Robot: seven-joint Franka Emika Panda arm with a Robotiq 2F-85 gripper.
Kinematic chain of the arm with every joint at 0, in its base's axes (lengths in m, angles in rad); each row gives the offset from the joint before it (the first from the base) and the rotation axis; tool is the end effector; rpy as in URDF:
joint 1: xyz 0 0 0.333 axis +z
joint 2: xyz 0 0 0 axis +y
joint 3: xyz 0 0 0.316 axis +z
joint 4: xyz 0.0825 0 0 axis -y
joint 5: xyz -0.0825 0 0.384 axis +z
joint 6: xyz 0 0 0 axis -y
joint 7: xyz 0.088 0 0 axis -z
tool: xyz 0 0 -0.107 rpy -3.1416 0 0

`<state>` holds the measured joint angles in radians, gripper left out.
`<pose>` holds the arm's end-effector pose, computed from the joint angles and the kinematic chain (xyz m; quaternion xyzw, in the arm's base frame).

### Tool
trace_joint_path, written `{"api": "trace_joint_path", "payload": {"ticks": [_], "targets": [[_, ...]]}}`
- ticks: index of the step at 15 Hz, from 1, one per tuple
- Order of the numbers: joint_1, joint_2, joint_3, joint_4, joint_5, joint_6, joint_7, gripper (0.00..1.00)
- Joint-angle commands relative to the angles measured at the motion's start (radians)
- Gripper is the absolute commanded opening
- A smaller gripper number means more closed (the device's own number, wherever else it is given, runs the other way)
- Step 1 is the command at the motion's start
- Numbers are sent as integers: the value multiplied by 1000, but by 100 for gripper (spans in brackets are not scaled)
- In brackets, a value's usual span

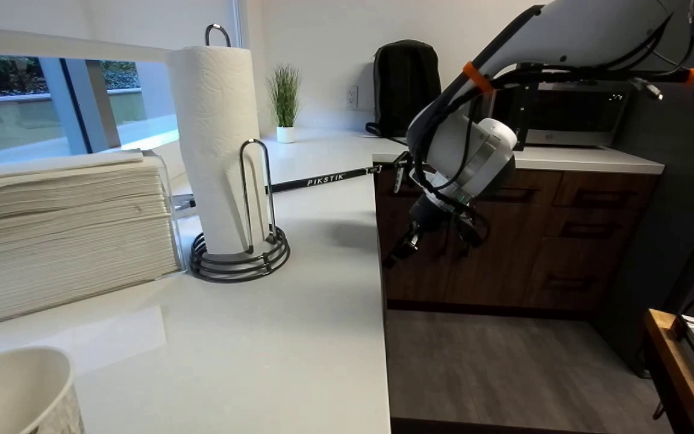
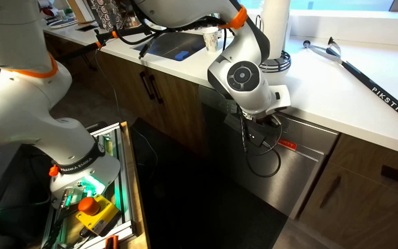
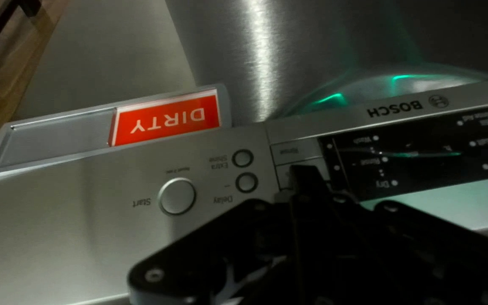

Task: Press a button on the dishwasher

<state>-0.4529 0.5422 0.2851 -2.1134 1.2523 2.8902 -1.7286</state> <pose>0.5455 -0.1463 0.1615 -0.9490 -0.1431 -0.2610 0.1042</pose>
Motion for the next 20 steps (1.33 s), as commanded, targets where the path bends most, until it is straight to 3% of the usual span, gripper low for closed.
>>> {"api": "trace_joint_path", "payload": {"ticks": [1, 4, 15, 20], "targets": [[-41, 78, 101, 116, 184, 5, -161, 0], [-42, 56, 92, 82, 217, 3, -207, 0], [99, -123, -78, -156, -179, 39, 208, 0], [199, -263, -238, -305, -412, 16, 415, 0]]}}
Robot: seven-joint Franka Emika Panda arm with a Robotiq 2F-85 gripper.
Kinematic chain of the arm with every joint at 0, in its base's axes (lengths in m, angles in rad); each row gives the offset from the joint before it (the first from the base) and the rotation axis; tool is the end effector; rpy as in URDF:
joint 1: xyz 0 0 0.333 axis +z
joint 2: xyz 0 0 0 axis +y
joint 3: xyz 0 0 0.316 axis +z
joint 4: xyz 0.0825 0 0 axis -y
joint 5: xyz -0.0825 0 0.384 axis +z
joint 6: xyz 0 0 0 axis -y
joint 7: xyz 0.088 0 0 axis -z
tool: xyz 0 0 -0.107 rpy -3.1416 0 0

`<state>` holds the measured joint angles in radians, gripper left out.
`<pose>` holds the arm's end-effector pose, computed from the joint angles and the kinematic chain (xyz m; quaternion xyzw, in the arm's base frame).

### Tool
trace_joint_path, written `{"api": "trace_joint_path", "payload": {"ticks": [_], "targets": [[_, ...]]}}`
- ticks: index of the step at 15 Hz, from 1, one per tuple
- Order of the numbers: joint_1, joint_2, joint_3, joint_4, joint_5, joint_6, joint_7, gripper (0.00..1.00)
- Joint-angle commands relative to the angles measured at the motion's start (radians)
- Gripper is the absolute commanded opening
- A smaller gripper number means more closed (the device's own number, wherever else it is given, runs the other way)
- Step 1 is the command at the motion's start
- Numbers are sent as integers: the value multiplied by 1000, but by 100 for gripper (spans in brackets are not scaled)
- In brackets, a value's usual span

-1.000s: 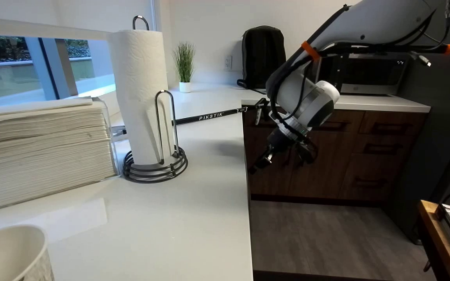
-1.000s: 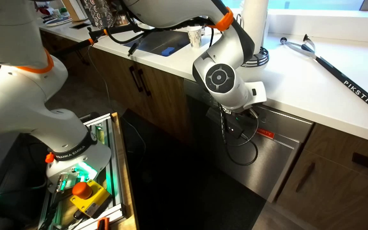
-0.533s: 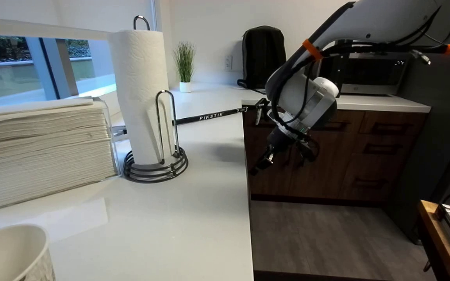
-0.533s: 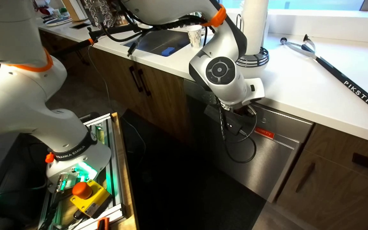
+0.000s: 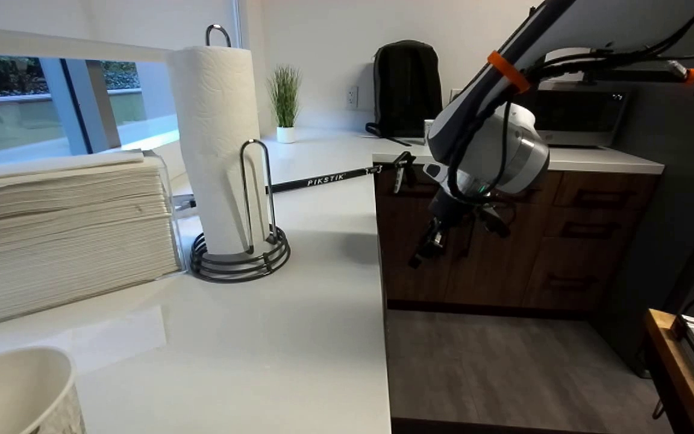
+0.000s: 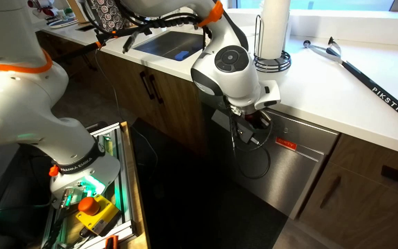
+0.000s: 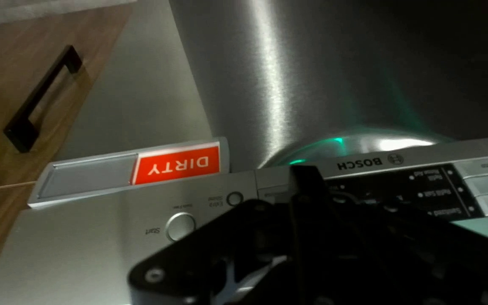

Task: Press a button on the dishwasher

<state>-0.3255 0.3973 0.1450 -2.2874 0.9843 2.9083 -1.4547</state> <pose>0.5097 -0.1423 0.1868 -0.9667 -0.1533 -0.1952 0.0617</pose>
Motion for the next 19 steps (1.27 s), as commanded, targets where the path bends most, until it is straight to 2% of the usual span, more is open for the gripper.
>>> {"api": "trace_joint_path", "payload": {"ticks": [1, 2, 3, 4, 5, 6, 9, 11, 12, 13, 14, 15, 16, 19], "targets": [[89, -158, -130, -163, -195, -24, 182, 0], [110, -200, -171, -198, -281, -63, 258, 26], [140, -239, -200, -226, -303, -43, 331, 27], [187, -270, -258, -257, -323, -32, 410, 33], [217, -318, -301, -286, -357, -47, 481, 40], [276, -342, -377, -314, -377, -44, 552, 49], [345, -386, -485, -355, -512, -36, 771, 71], [353, -417, -504, -361, -619, -44, 911, 86], [261, -436, -419, -353, -675, -62, 982, 93], [252, -461, -417, -342, -729, -95, 1052, 99], [240, -508, -403, -333, -786, -163, 1125, 100], [281, -417, -433, -329, -693, -62, 1003, 92], [269, -443, -421, -323, -732, -98, 1056, 99], [236, -494, -393, -321, -754, -141, 1092, 100]]}}
